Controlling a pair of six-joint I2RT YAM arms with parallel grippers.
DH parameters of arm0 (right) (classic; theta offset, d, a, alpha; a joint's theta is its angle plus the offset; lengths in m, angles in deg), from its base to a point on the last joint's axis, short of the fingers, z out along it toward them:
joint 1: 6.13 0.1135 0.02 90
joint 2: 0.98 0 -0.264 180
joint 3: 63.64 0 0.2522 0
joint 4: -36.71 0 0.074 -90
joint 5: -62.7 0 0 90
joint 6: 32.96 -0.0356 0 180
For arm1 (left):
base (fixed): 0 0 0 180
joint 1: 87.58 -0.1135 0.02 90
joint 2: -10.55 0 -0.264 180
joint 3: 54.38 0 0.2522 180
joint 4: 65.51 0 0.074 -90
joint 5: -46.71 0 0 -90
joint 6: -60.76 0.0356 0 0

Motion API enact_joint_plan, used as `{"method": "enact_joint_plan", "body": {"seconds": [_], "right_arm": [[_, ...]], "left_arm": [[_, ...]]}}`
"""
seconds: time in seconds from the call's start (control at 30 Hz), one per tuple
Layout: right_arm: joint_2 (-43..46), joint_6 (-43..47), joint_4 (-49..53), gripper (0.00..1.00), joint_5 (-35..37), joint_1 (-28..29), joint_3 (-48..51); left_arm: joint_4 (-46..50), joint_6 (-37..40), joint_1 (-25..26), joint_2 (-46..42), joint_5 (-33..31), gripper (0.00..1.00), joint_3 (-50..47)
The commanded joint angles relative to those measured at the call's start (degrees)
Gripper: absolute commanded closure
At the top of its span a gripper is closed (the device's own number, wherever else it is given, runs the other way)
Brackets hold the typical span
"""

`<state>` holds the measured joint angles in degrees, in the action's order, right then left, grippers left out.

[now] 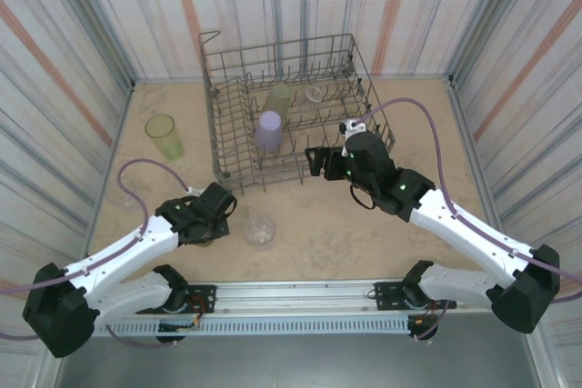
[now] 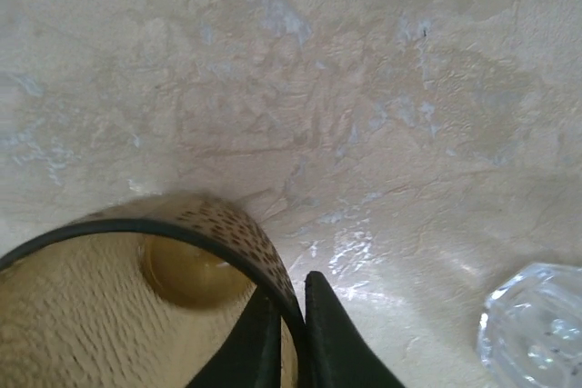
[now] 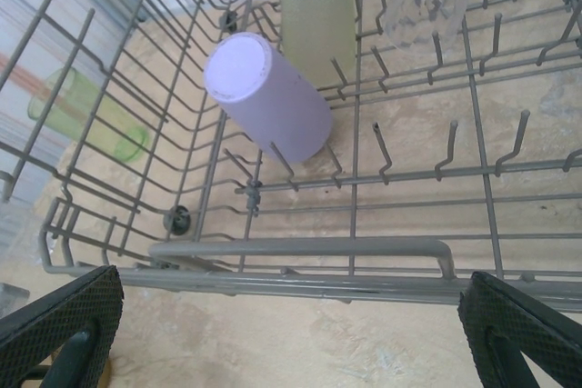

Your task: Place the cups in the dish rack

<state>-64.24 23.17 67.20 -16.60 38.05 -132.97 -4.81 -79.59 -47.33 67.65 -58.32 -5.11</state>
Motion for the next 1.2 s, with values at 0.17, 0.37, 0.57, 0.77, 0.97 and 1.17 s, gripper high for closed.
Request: {"method": "enact_joint_plan", "body": {"seconds": [0.17, 0.37, 0.57, 0.77, 0.97, 1.17], "right_arm": [[2.15, -0.59, -0.21, 0.01, 0.84, -0.56, 1.18], [2.67, -0.59, -0.12, 0.01, 0.55, -0.67, 1.39], [3.24, -0.67, -0.05, 0.01, 0.51, -1.04, 1.78], [3.02, -0.76, -0.35, 0.01, -0.06, -1.24, 1.88], [2.89, -1.11, -0.39, 0.01, -0.59, -1.23, 1.79], [3.08, -1.38, -0.2, 0.01, -1.57, -1.79, 1.77]], "left_arm": [[6.32, -0.56, 0.49, -0.92, -3.51, 1.0, 4.55], [10.92, 0.83, 0.53, -1.95, -4.92, 1.0, 10.53], [14.8, 3.47, 0.45, -3.77, -8.3, 1.0, 16.23], [16.78, 8.05, -0.03, -2.87, -11.83, 1.0, 22.13], [15.96, 11.54, -2.02, -0.02, -11.78, 1.0, 26.22], [13.45, 15.48, -5.67, 0.82, -9.72, 1.0, 30.01]]}}
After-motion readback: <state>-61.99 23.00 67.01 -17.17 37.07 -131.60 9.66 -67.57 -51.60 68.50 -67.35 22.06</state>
